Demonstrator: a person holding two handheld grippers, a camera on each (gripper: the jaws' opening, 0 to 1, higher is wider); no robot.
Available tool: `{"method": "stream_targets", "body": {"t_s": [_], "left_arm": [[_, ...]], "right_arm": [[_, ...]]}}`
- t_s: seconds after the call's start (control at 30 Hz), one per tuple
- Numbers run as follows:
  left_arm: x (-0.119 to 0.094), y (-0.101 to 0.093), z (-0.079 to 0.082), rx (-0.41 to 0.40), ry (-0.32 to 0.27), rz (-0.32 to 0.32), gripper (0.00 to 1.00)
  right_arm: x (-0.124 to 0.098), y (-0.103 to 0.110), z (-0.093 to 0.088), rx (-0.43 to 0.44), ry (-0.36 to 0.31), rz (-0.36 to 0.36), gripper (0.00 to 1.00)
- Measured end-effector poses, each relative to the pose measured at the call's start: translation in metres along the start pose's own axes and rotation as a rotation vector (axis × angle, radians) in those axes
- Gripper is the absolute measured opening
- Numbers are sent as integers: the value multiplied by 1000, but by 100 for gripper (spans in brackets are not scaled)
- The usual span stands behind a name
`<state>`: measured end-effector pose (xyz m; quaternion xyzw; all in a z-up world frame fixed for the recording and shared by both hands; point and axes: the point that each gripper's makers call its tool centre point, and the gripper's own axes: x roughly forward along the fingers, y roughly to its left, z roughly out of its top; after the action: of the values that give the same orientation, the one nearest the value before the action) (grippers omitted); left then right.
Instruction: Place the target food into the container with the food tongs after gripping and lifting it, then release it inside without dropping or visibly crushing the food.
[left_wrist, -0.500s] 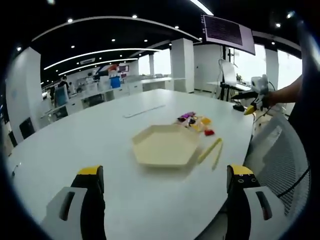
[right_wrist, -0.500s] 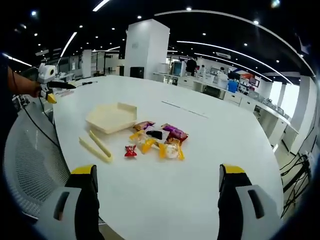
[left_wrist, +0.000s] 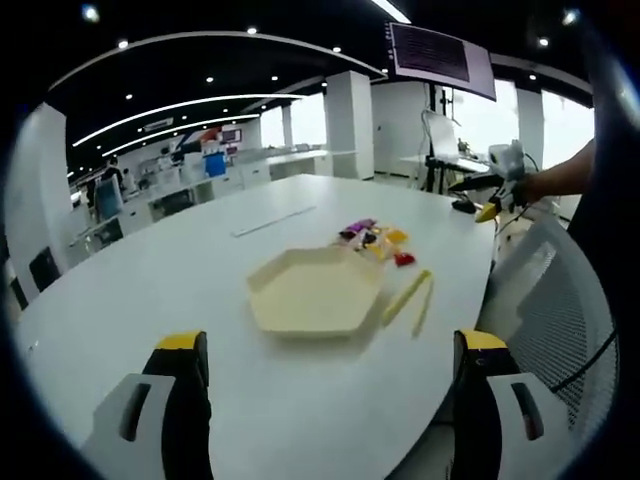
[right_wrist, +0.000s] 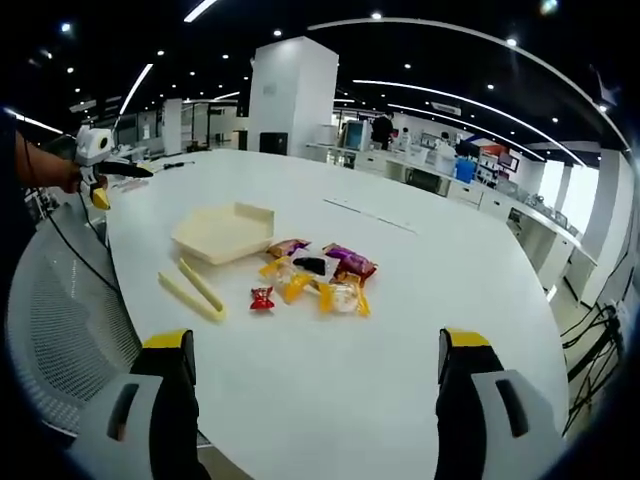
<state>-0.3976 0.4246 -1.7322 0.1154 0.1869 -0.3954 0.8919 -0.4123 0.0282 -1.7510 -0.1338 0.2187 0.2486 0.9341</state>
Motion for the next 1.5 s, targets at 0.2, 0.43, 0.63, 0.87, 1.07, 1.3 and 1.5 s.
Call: {"method": "stream_targets", "body": {"t_s": [0.2, 0.43, 0.63, 0.87, 1.07, 1.3, 1.5], "left_arm": [[9, -11, 12, 28, -7, -43, 96], [23, -22, 16, 42, -1, -80, 97], [26, -25, 16, 59, 6, -89, 100], [26, -28, 15, 54, 13, -109, 100], [40, -53, 16, 156, 37, -209, 96], [56, -72, 18, 192, 65, -288, 89], [76, -89, 6, 290, 143, -382, 85]], "right_arm": [[0, 2, 0, -5, 2, 6, 100], [0, 5, 0, -6, 0, 11, 100], [-2, 9, 2, -35, -19, 28, 100], [-2, 11, 1, -50, -4, 51, 100], [-2, 12, 8, -45, -17, 58, 100], [-2, 18, 13, -42, -20, 89, 100], [0, 20, 12, -27, -19, 100, 100]]}}
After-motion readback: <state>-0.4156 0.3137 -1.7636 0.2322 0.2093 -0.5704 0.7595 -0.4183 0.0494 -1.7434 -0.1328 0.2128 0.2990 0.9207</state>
